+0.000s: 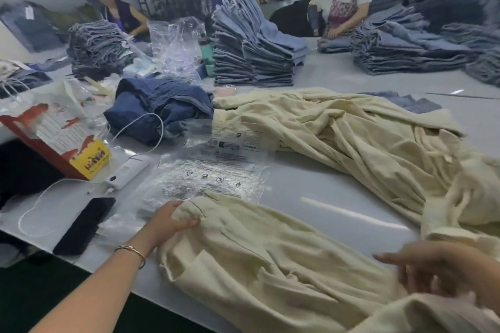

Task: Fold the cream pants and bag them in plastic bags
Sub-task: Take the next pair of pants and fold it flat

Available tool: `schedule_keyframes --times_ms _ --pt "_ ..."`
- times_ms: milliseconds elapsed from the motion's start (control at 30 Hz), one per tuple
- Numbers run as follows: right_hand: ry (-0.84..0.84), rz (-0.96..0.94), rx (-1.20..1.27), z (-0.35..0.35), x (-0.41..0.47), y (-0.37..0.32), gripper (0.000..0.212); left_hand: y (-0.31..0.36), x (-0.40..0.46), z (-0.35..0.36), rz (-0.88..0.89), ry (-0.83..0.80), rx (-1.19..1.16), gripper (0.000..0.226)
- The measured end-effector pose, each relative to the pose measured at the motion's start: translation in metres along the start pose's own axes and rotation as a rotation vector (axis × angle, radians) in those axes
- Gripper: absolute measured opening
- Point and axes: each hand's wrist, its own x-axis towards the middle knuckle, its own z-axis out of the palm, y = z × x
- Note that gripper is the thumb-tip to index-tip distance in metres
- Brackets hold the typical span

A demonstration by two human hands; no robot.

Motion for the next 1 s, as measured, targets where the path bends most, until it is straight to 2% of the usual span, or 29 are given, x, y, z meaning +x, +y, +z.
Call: schedule_keyframes --times_ms 67,100,133,267,367,433,467,533,600,667,700,767,833,867,900,933,1000 --pt "0.383 -0.140 -0.029 0.007 0.005 -0.020 0.064 0.002 0.007 -0.005 -0.041 0.027 -0.034 0.076" --pt "0.517 -0.219 -0.042 0.014 0.008 -0.032 0.058 0.005 0.011 -0.007 -0.069 0.010 -0.051 0.085" --pt "0.570 -0.293 -0.034 0.023 0.008 -0.047 0.054 0.007 0.015 -0.006 -0.094 -0.028 -0.047 0.086" --pt "0.391 -0.456 0.076 0.064 0.004 -0.103 0.049 0.007 0.033 0.007 -0.204 -0.148 0.177 0.042" --pt "0.263 -0.544 0.178 0.069 -0.003 -0.131 0.018 0.003 0.045 0.018 -0.237 -0.129 0.195 0.021" --pt "0.106 -0.630 0.375 0.056 -0.016 -0.140 0.012 0.013 0.044 0.016 -0.226 -0.119 0.140 0.026" --pt "0.026 -0.666 0.511 0.046 -0.025 -0.141 0.013 0.021 0.040 0.010 -0.212 -0.123 0.083 0.038" --pt "-0.119 -0.760 0.712 0.017 -0.046 -0.138 0.019 0.038 0.025 -0.011 -0.156 -0.161 -0.081 0.049" --pt "-0.156 -0.858 0.835 -0.017 -0.067 -0.134 0.030 0.051 0.009 -0.044 -0.038 -0.256 -0.190 0.048" --pt "-0.041 -0.950 0.933 -0.044 -0.081 -0.138 0.038 0.063 -0.008 -0.081 0.107 -0.314 -0.258 0.049" --pt "0.074 -1.019 0.948 -0.053 -0.084 -0.146 0.036 0.067 -0.011 -0.098 0.159 -0.284 -0.313 0.050" --pt "0.505 -1.099 0.850 -0.062 -0.079 -0.171 0.022 0.066 -0.005 -0.123 0.182 -0.122 -0.442 0.055" --pt "1.022 -0.910 0.504 -0.058 -0.061 -0.199 0.024 0.056 0.015 -0.131 0.137 0.107 -0.340 0.052" --pt "1.171 -0.780 0.292 -0.050 -0.049 -0.210 0.034 0.047 0.027 -0.129 0.102 0.160 -0.176 0.048" --pt "1.221 -0.708 0.135 -0.039 -0.037 -0.219 0.042 0.036 0.040 -0.123 0.040 0.143 0.026 0.045" --pt "1.196 -0.686 0.046 -0.027 -0.026 -0.225 0.045 0.022 0.052 -0.113 -0.059 0.085 0.245 0.049" --pt "0.997 -0.717 0.006 0.002 -0.006 -0.232 0.039 -0.004 0.066 -0.092 -0.216 0.031 0.557 0.065"
